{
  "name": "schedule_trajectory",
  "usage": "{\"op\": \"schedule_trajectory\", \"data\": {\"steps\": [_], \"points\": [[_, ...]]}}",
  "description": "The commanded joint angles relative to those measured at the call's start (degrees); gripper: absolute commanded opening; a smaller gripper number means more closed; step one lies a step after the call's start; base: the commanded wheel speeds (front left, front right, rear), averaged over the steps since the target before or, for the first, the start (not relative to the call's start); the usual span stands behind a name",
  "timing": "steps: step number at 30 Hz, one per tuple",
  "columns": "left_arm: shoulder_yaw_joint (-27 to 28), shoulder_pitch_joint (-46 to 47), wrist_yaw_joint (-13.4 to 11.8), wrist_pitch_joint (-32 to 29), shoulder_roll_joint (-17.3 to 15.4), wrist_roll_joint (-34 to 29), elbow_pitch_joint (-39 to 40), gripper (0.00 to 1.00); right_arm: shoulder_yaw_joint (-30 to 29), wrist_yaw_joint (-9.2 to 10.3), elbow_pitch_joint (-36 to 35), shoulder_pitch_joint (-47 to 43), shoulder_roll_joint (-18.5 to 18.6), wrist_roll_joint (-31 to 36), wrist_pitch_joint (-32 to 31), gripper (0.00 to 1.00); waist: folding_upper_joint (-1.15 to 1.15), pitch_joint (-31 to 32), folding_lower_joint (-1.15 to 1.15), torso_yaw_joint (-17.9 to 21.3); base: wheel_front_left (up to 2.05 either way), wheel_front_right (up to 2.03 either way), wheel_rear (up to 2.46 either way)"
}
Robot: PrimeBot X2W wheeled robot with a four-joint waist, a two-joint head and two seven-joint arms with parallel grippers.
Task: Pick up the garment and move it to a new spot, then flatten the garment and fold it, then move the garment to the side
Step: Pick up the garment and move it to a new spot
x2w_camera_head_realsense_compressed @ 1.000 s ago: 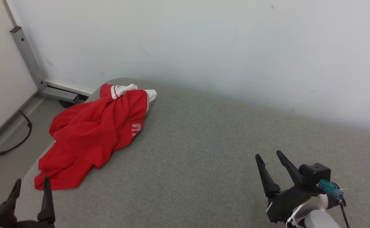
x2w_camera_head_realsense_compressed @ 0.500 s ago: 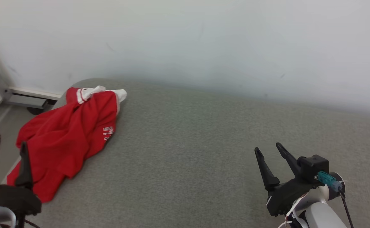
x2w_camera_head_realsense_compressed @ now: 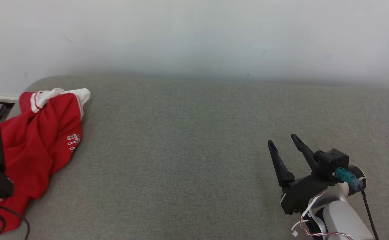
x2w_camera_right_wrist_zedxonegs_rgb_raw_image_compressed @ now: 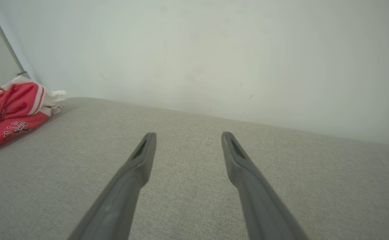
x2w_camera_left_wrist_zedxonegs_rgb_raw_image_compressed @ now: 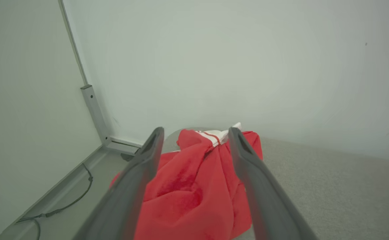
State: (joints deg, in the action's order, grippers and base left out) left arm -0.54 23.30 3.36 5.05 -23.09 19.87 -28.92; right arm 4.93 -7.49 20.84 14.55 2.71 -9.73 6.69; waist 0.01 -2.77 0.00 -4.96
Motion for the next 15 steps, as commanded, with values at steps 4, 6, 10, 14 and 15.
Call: {"op": "schedule_trajectory", "data": {"steps": [4, 6, 10, 14, 15], "points": [[-1.2, 3.8, 2.3, -1.9, -2.2, 1.5, -4.5, 1.0, 0.0, 0.01, -1.0, 1.3, 0.3, 0.2, 0.1, 1.0, -0.01, -3.6, 0.0, 3.2, 0.0, 0.0, 0.0], [-1.9, 5.5, 2.8, -2.7, -4.1, 0.8, -6.1, 1.0, 0.1, 0.01, -1.3, 1.6, 0.3, 0.2, 0.2, 1.0, -0.01, -4.5, 0.0, 3.9, 0.0, 0.0, 0.0], [-2.5, 8.7, 3.7, -5.2, -5.6, 4.0, -9.3, 1.0, -0.1, 0.0, -1.8, 2.2, 0.3, 0.2, 0.4, 1.0, -0.01, -6.2, 0.0, 4.6, 0.0, 0.0, 0.0], [-3.8, 11.7, 4.2, -8.2, -7.3, 7.8, -11.4, 1.0, -0.3, 0.01, -2.1, 2.9, 0.3, 0.2, 0.6, 1.0, -0.01, -7.6, 0.0, 5.2, 0.0, 0.0, 0.0], [-4.6, 12.3, 4.2, -9.1, -7.6, 9.2, -11.6, 1.0, -0.3, 0.01, -2.2, 3.0, 0.3, 0.2, 0.6, 1.0, -0.01, -7.9, 0.0, 5.3, 0.0, 0.0, 0.0]]}}
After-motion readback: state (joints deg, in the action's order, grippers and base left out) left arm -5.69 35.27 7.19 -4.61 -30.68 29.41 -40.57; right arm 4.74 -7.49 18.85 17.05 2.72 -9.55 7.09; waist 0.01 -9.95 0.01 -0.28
